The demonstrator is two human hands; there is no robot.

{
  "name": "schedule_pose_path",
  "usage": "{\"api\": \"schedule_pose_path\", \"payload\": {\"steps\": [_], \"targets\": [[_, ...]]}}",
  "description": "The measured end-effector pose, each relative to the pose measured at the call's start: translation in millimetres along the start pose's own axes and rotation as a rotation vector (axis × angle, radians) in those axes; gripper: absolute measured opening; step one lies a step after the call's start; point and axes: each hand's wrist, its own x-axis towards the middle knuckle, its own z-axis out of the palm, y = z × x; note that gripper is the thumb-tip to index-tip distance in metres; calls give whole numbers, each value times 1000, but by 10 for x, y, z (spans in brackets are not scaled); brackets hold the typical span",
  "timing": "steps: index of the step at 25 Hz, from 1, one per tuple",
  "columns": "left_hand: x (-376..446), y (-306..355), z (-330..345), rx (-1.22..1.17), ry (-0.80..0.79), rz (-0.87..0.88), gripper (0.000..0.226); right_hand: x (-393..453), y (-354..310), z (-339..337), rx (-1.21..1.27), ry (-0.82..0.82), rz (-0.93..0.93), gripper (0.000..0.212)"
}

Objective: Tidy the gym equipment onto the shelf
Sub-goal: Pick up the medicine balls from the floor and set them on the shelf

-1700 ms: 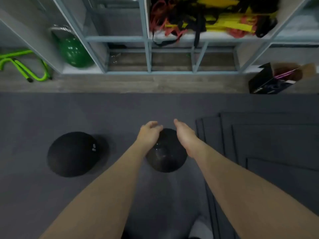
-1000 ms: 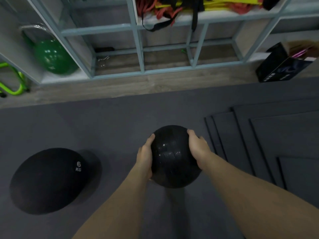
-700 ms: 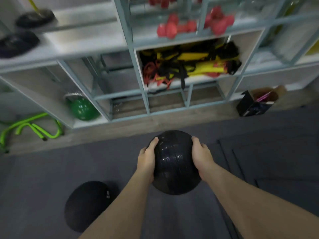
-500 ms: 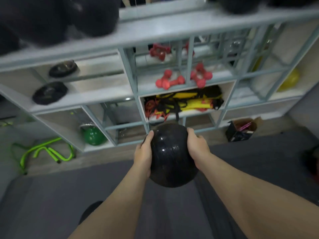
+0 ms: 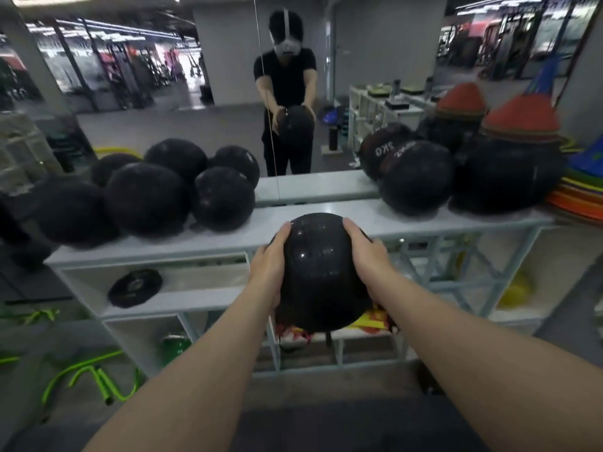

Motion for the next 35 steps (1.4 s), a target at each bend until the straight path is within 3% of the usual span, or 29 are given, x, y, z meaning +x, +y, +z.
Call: {"api": "schedule_pose_path", "payload": {"steps": [7,12,17,20,24,35], "targets": [[891,926,511,2,-189,169,93,801,-901,174,83,43,-154,113],[1730,1097,922,16,-301,178,70,1692,-1266,304,53,122,-149,113],[2648,972,1465,31,-333,95,107,2679,-1356,308,-50,150,-126,117],[3032,834,1780,106,-411,112,106,3204,-1238,244,-114,127,-123,114],[3483,765,2136,192,-342,134,115,3799,-1121,329,-365,161,-141,91],[3521,930,2193,235,-266,109,96,3972,-1363,456,-543,207,-66,92]]}}
